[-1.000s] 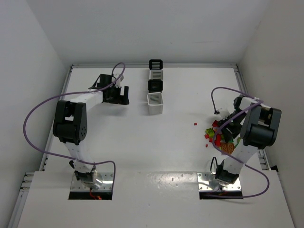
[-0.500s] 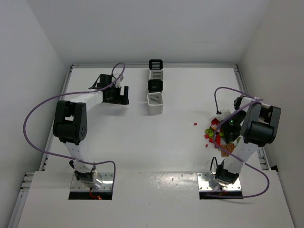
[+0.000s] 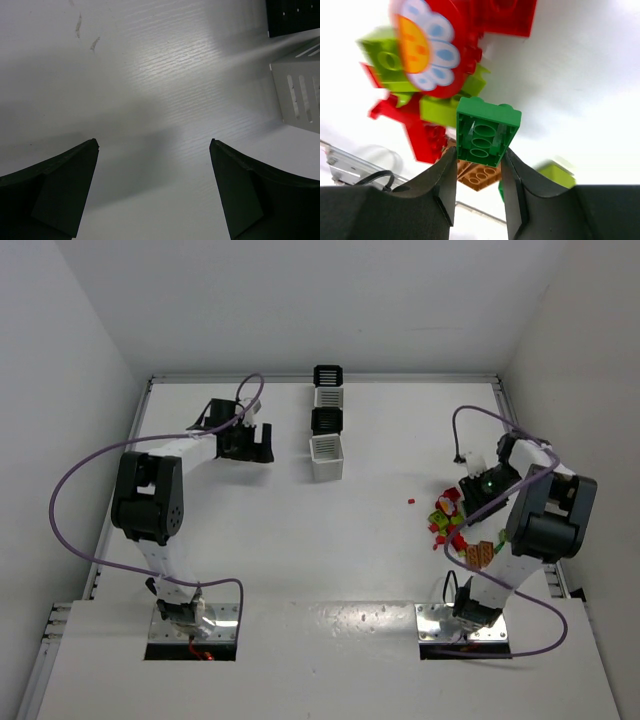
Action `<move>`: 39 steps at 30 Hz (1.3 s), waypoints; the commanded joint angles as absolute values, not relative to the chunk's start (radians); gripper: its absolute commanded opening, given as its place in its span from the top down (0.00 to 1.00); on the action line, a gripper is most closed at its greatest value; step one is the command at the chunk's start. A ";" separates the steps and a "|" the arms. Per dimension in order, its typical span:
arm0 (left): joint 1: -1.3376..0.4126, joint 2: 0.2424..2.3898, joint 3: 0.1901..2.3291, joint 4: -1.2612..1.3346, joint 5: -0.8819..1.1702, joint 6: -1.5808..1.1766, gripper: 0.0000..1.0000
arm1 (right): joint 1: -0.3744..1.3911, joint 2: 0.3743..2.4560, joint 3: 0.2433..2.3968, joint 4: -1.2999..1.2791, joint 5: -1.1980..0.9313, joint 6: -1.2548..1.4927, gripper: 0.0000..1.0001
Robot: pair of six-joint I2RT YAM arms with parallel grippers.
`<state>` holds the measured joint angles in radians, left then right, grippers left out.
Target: Sort the legos into containers by color
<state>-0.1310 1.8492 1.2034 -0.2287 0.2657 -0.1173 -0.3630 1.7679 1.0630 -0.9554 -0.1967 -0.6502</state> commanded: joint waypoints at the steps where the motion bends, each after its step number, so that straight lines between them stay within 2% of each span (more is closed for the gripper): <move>1: -0.138 1.802 1.198 -0.175 0.336 -0.136 0.00 | -0.357 1.658 1.143 -1.009 -0.290 -0.689 0.87; 6: -0.129 1.793 1.198 -0.149 0.468 -0.173 0.00 | -0.348 1.574 1.161 -1.034 -0.347 -0.753 0.87; 11: -0.129 1.784 1.198 -0.095 0.615 -0.271 0.00 | -0.290 1.539 1.193 -0.951 -0.449 -0.727 0.87; 18: -0.175 1.784 1.279 -0.048 0.722 -0.374 0.00 | -0.119 1.628 1.347 -0.835 -0.561 -0.655 0.88; 20: -0.198 1.798 1.311 -0.019 0.765 -0.441 0.02 | -0.075 1.660 1.367 -0.799 -0.586 -0.644 0.88; 22: -0.244 1.836 1.368 -0.008 0.805 -0.485 0.07 | -0.014 1.689 1.413 -0.790 -0.618 -0.628 0.88; 29: -0.386 1.891 1.503 -0.012 0.776 -0.558 0.20 | 0.133 1.808 1.558 -0.753 -0.676 -0.552 0.88; 39: -0.442 1.942 1.585 -0.057 0.747 -0.528 0.18 | 0.249 1.844 1.655 -0.733 -0.649 -0.468 0.88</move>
